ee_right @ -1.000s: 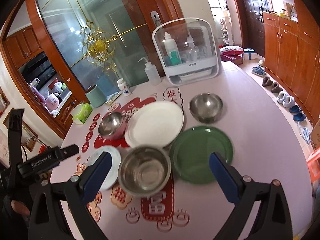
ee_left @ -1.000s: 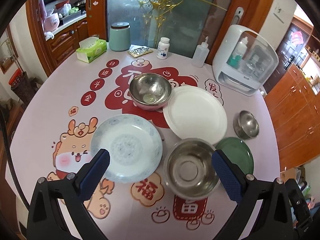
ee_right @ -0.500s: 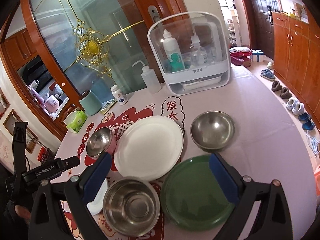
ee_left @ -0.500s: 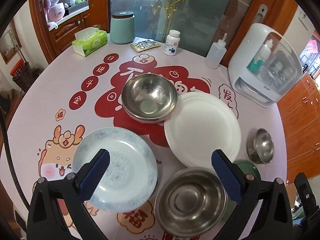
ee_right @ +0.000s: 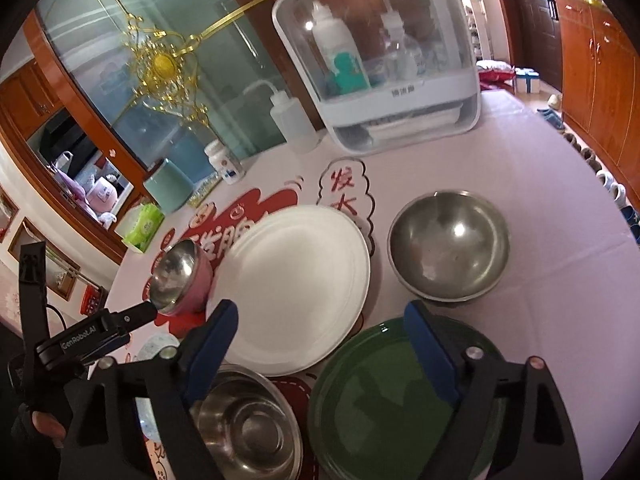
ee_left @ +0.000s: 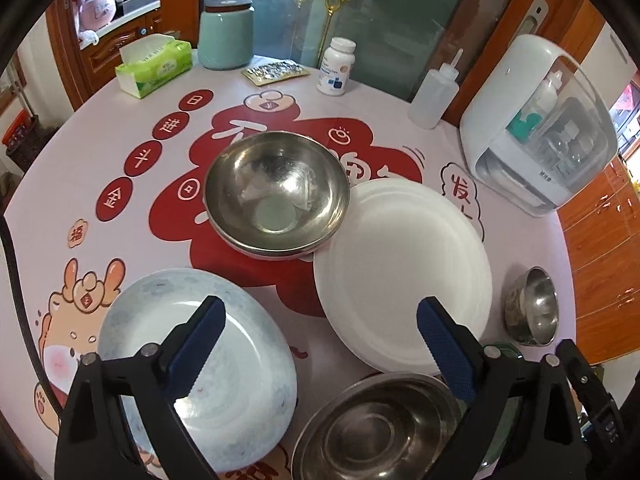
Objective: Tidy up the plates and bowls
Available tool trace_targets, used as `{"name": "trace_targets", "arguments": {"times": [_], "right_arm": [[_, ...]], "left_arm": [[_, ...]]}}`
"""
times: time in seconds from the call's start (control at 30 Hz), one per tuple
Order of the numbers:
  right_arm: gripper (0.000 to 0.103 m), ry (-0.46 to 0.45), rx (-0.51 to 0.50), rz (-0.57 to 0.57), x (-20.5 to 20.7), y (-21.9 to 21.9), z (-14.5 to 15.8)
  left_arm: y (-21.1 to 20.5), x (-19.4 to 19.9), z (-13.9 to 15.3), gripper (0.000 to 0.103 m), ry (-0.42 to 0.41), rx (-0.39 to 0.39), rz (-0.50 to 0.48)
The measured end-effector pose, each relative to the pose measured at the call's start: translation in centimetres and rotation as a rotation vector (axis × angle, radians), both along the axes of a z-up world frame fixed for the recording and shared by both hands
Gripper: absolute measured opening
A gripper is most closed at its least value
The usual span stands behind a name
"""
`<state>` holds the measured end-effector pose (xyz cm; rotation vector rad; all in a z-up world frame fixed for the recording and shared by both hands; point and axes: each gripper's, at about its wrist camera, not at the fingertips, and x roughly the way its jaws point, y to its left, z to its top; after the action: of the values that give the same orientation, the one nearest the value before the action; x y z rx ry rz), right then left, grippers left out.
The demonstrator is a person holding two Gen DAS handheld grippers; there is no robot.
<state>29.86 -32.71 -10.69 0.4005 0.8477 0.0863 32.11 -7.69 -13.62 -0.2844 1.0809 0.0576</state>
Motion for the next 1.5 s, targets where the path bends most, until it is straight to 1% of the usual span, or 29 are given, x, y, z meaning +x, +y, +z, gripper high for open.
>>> {"name": "trace_targets", "arguments": {"times": [0.03, 0.1, 0.13, 0.2, 0.23, 0.3, 0.4, 0.47, 0.57, 0.63, 0.7, 0.9, 1.0, 1.03, 1.07, 1.17, 1.5], "right_arm": [[0.079, 0.009, 0.004, 0.005, 0.4, 0.1, -0.5], [0.073, 0.018, 0.009, 0.011, 0.9, 0.2, -1.5], [0.07, 0.022, 0.014, 0.013, 1.1, 0.3, -1.9], [0.068, 0.028, 0.027, 0.016, 1.5, 0.3, -2.8], [0.065, 0.03, 0.028, 0.017, 1.7, 0.3, -3.2], [0.061, 0.028, 0.021, 0.023, 2.0, 0.5, -3.9], [0.056, 0.025, -0.006, 0.031, 2.6, 0.8, -4.9], [0.05, 0.031, -0.019, 0.025, 2.9, 0.9, -5.5], [0.047, 0.038, -0.02, 0.018, 3.3, 0.9, -6.3], [0.045, 0.042, -0.027, 0.022, 3.6, 1.0, -6.6], [0.044, 0.039, -0.037, 0.024, 3.9, 1.2, -6.8], [0.043, 0.05, -0.063, 0.013, 4.5, 1.5, -7.5], [0.043, 0.059, -0.07, 0.011, 4.7, 1.8, -7.9], [0.043, 0.06, -0.072, 0.012, 4.8, 1.9, -7.9], [0.043, 0.062, -0.077, 0.017, 4.9, 2.0, -7.9], [0.043, 0.068, -0.113, 0.028, 5.1, 2.4, -8.1], [0.044, 0.065, -0.121, 0.03, 5.6, 2.4, -8.5]], "left_arm": [[-0.1, 0.3, -0.3, 0.09, 0.006, 0.001, -0.006], [-0.2, 0.9, -1.0, 0.082, 0.018, -0.003, -0.019], [-0.3, 1.2, -1.4, 0.08, 0.031, -0.003, -0.026], [-0.4, 1.6, -2.5, 0.072, 0.062, -0.009, -0.036], [-0.4, 1.8, -3.0, 0.07, 0.077, -0.015, -0.038], [-0.4, 2.2, -3.9, 0.061, 0.099, -0.027, -0.04], [-0.4, 2.6, -5.1, 0.057, 0.116, -0.033, -0.049], [-0.5, 2.8, -5.6, 0.054, 0.121, -0.038, -0.056], [-0.7, 3.2, -6.4, 0.047, 0.128, -0.046, -0.07], [-0.8, 3.4, -6.8, 0.045, 0.134, -0.049, -0.075], [-0.9, 3.5, -7.2, 0.041, 0.135, -0.056, -0.079], [-1.2, 4.0, -8.2, 0.034, 0.151, -0.059, -0.088], [-1.3, 4.3, -8.7, 0.032, 0.157, -0.065, -0.091], [-1.4, 4.4, -8.8, 0.031, 0.159, -0.067, -0.091], [-1.4, 4.6, -8.9, 0.025, 0.164, -0.068, -0.092], [-1.6, 4.7, -9.2, 0.025, 0.164, -0.082, -0.096], [-2.0, 5.2, -9.8, 0.024, 0.149, -0.09, -0.102]]}}
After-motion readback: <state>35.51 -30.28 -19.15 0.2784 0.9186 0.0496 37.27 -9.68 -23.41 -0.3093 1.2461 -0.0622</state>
